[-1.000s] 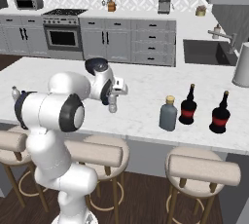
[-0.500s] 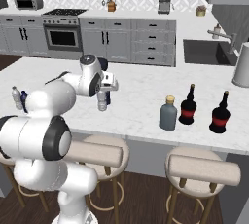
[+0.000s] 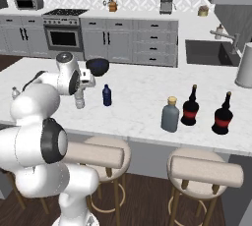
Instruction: Move the plastic bottles in the middle to the plastics group, and the glass bottles in the middle to the glass group.
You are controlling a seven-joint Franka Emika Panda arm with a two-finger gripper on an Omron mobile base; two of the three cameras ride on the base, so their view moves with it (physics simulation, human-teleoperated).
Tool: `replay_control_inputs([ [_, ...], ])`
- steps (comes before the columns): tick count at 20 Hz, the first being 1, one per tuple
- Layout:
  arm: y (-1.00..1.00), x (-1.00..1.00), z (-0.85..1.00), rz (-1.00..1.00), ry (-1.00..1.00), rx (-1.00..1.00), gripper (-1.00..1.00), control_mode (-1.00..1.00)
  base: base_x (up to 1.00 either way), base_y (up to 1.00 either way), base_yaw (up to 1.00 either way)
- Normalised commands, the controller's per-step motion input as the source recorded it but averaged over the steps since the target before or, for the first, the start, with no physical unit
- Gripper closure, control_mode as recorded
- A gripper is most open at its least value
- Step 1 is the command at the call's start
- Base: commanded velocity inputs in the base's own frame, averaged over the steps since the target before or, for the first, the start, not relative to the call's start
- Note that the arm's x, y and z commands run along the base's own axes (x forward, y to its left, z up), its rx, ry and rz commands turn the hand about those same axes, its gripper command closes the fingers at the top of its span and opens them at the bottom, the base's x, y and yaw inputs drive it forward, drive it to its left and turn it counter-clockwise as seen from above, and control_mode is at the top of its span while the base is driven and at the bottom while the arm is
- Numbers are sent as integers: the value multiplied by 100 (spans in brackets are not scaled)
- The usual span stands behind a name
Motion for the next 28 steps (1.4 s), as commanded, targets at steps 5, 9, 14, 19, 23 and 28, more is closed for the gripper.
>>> replay_control_inputs([
  [5, 100, 0, 12, 23, 8, 0, 100, -100, 0, 0, 0],
  [9, 77, 0, 3, 27, 11, 0, 100, -100, 0, 0, 0],
  [14, 43, -6, 0, 20, 4, 0, 100, -100, 0, 0, 0],
  [19, 46, 0, -3, 11, 0, 0, 100, -100, 0, 0, 0],
  [23, 50, 7, -23, 8, 0, 0, 100, -100, 0, 0, 0],
  [28, 56, 19, -31, 8, 0, 0, 100, -100, 0, 0, 0],
])
